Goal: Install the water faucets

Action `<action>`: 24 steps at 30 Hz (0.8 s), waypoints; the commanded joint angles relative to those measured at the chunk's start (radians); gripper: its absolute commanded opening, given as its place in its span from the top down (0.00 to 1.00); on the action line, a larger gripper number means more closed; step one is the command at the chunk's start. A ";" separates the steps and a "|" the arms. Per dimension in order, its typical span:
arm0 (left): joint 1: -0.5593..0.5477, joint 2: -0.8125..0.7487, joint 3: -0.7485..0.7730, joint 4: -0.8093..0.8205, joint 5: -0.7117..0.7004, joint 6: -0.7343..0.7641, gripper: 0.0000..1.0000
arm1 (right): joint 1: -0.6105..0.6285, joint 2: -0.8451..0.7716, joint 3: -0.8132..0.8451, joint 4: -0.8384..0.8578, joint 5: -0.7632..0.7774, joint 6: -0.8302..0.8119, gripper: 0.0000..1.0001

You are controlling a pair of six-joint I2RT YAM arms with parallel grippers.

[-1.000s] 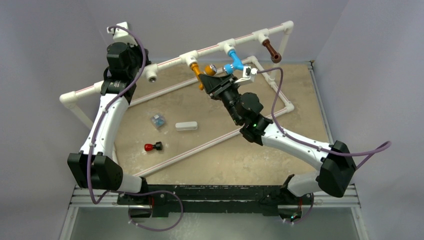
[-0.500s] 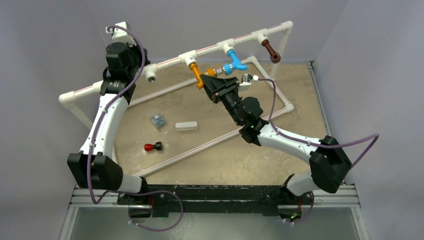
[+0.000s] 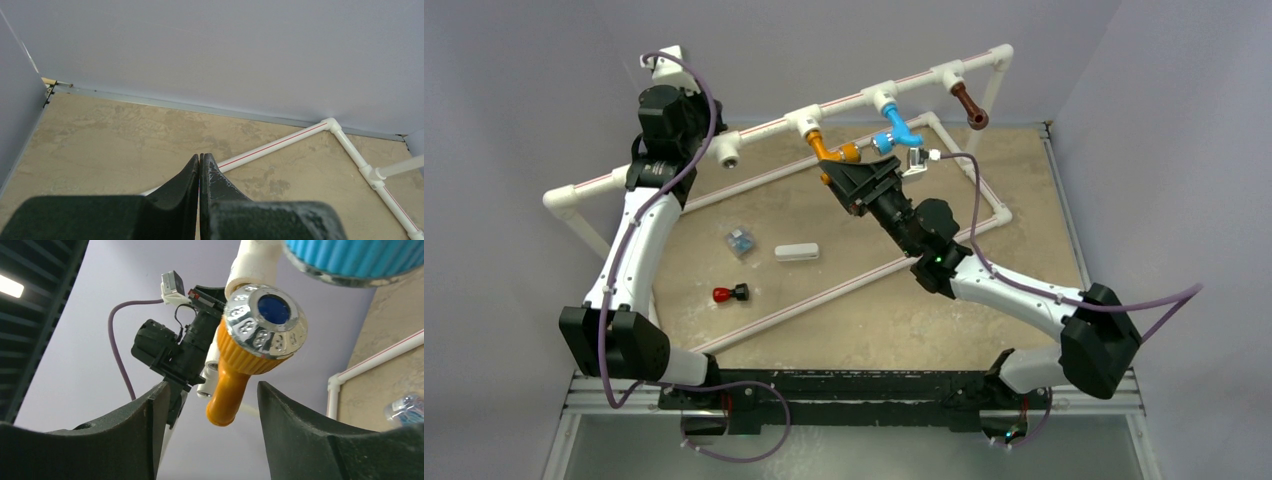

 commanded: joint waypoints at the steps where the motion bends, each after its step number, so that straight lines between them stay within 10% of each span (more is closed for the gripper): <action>1: -0.006 0.039 -0.058 -0.173 0.014 -0.003 1.00 | -0.007 -0.068 -0.004 -0.046 0.036 -0.110 0.33; 24: -0.006 0.042 -0.057 -0.173 0.014 -0.003 1.00 | -0.009 -0.251 0.229 -0.417 0.100 -1.267 0.31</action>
